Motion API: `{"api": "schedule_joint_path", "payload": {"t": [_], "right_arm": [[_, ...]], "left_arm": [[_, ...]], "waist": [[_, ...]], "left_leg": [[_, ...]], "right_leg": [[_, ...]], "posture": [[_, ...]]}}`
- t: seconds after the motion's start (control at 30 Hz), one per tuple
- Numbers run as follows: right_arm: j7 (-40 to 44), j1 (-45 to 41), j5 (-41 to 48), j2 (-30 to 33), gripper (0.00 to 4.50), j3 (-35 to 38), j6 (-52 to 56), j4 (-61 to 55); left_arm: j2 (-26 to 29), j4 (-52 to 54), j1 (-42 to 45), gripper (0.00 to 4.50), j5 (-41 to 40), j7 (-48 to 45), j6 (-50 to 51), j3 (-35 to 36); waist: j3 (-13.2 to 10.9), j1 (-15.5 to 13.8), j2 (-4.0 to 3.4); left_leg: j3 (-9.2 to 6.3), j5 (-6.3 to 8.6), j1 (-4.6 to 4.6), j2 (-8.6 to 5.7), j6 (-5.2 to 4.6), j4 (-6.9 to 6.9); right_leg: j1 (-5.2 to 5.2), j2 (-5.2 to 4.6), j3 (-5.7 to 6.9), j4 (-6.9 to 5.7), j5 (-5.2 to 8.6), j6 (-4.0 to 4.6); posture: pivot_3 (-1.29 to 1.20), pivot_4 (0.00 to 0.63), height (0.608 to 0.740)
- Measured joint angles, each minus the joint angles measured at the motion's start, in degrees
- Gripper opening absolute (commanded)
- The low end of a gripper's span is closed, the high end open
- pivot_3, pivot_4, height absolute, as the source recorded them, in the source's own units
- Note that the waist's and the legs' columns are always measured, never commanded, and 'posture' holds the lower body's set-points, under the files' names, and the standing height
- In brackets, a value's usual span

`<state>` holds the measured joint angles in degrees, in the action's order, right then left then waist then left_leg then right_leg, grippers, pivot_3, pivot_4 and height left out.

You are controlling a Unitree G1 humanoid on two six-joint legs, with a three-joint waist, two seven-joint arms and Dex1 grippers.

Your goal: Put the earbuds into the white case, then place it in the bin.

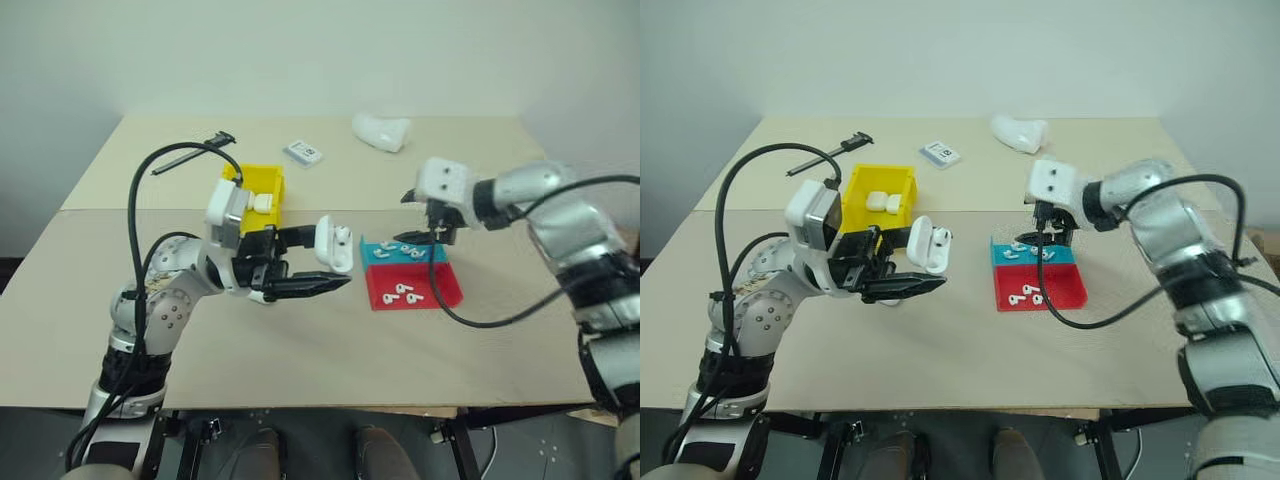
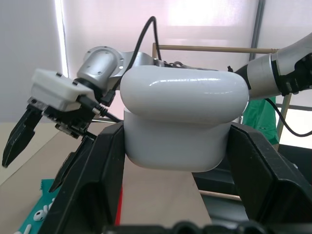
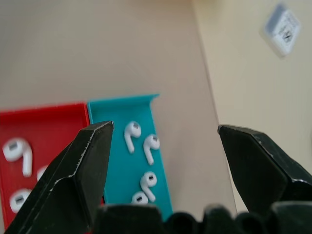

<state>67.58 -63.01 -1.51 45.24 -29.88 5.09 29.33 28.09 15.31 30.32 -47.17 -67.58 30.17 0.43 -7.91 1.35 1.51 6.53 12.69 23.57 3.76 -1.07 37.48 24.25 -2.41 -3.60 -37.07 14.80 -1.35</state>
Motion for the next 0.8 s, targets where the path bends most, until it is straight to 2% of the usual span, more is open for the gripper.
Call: {"api": "schedule_joint_path", "payload": {"t": [0.1,0.23,0.33,0.43,0.8], "right_arm": [[2.5,-5.9,-7.0,-5.3,4.03,-3.8,-7.8,15.1],[5.0,-11.6,-12.7,-10.6,4.03,-5.4,-15.2,30.2],[3.2,-13.6,-16.5,-13.3,3.46,-5.6,-17.9,36.9],[1.4,-14.0,-19.3,-14.9,2.57,-5.6,-19.2,40.8],[-5.3,-14.8,-26.4,-17.8,2.57,-4.8,-20.5,46.6]], "left_arm": [[0.7,0.1,-0.4,2.83,-0.1,0.2,0.1,0.6],[1.3,0.6,-1.5,2.83,-0.2,0.9,0.1,1.0],[1.8,1.7,-2.2,2.83,-0.3,1.5,0.2,1.5],[2.3,2.7,-2.7,2.83,-1.0,2.0,0.4,2.1],[5.3,6.8,-5.2,2.83,-3.9,5.1,2.3,3.6]], "waist": [[0.0,0.0,-0.01],[0.0,-0.1,-0.04],[0.0,0.0,-0.04],[0.0,0.0,-0.05],[0.0,0.7,-0.07]], "left_leg": [[0.05,0.0,0.04,0.0,0.0,0.03],[0.09,-0.01,0.04,0.02,0.01,0.03],[0.09,-0.02,0.01,0.03,0.03,0.04],[0.1,-0.04,0.0,0.03,0.07,0.03],[0.07,-0.06,-0.05,0.02,0.1,0.0]], "right_leg": [[0.02,-0.01,0.0,-0.01,0.0,0.0],[0.02,-0.02,0.02,-0.04,0.0,0.01],[0.02,-0.03,0.02,-0.07,-0.01,0.02],[0.02,-0.04,0.01,-0.11,-0.01,0.02],[0.02,-0.06,0.0,-0.14,-0.02,0.03]], "posture": [[0.0,0.15,0.74],[0.0,0.15,0.74],[0.0,0.15,0.74],[0.0,0.15,0.74],[0.0,0.15,0.74]]}}
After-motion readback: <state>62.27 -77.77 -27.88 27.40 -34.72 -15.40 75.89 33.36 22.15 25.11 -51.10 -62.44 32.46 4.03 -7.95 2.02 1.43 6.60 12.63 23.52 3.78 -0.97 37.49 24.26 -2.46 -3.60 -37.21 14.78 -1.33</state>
